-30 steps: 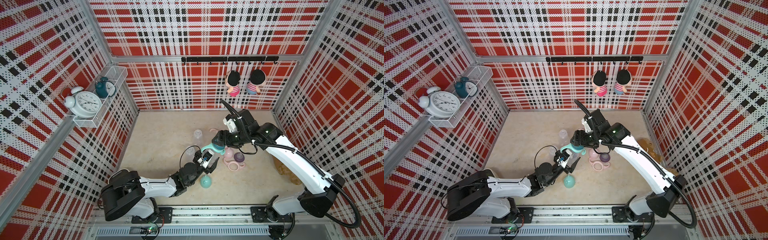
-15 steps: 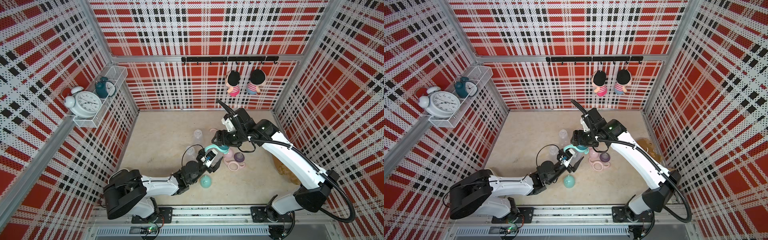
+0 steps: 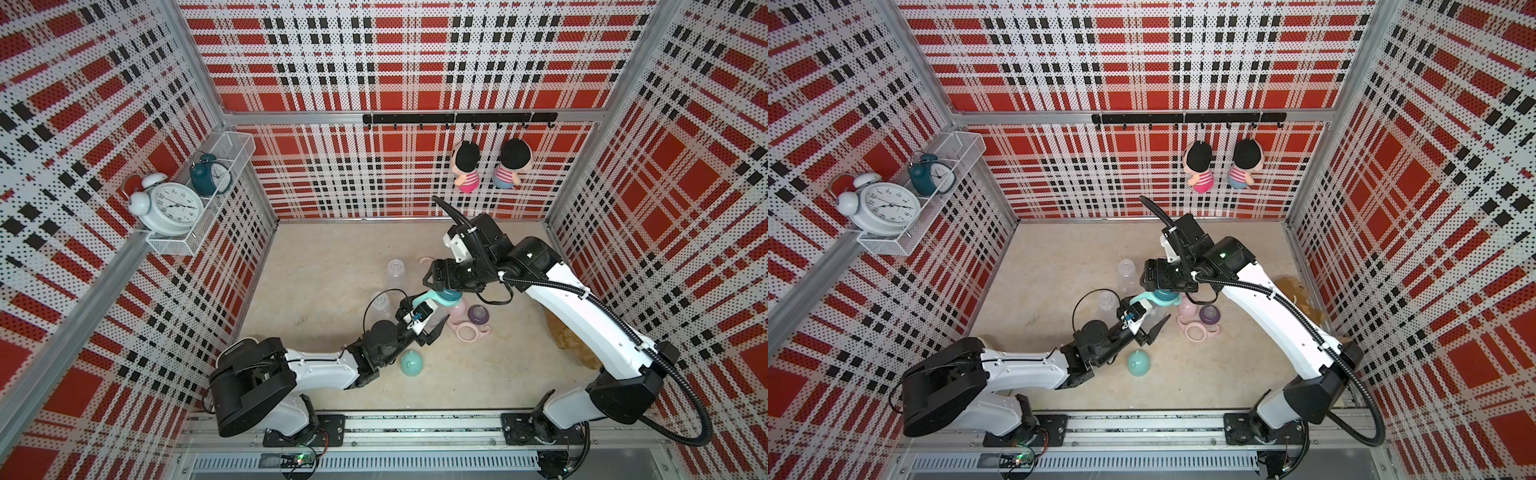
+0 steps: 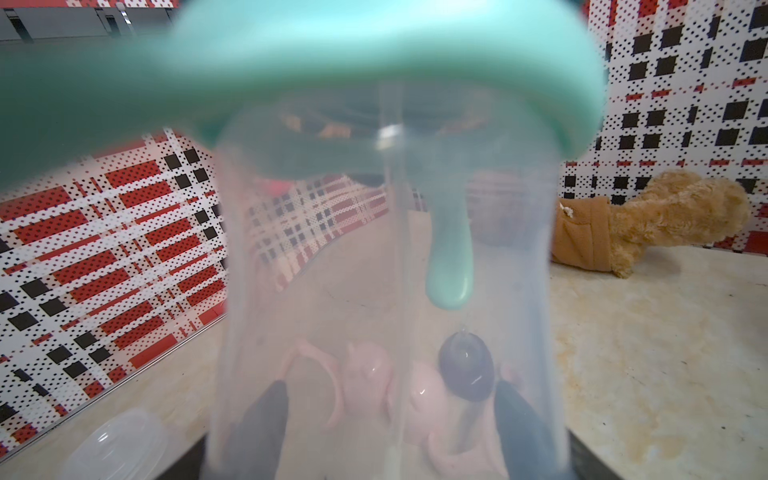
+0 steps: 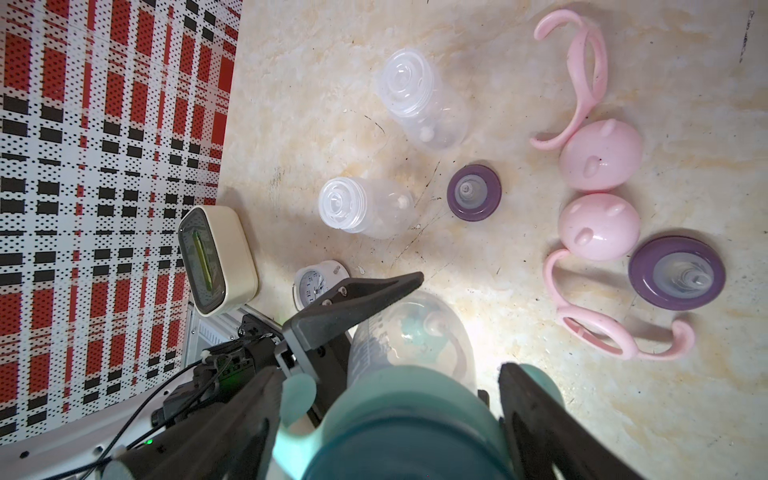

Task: Assemble the baby bottles
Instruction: Close the nipple on the baby bottle, then screw the nipple onto the baby bottle.

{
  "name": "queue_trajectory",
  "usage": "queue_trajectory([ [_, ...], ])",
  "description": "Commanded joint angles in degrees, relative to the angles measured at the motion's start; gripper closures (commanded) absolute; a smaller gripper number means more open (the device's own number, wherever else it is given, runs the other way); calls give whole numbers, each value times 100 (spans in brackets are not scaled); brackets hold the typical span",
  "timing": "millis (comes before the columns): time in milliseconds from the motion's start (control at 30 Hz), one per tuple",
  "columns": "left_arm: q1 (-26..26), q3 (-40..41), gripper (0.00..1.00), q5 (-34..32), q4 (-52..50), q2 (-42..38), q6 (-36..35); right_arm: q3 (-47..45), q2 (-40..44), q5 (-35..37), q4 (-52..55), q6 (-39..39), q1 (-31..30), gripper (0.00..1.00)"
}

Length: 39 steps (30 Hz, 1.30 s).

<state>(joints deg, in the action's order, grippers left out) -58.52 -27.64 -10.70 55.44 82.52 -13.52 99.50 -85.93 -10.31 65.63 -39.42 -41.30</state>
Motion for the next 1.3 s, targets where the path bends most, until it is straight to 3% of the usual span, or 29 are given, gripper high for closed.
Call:
queue_trajectory([
  [0,49,-129,100,282,292,37,64,104,15,-16,68,48,-100,14],
  [467,548,159,100,1309,684,-157,452,232,429,112,208,515,-108,6],
  [700,998,354,100,2448,1010,-269,953,260,737,342,277,1240,-123,6],
  [967,1194,330,100,3205,1091,-307,1344,-791,1691,-84,-1132,1798,-141,6],
  [1267,1426,295,100,3902,1293,-357,1866,-1920,2422,191,-2572,2080,-295,5],
])
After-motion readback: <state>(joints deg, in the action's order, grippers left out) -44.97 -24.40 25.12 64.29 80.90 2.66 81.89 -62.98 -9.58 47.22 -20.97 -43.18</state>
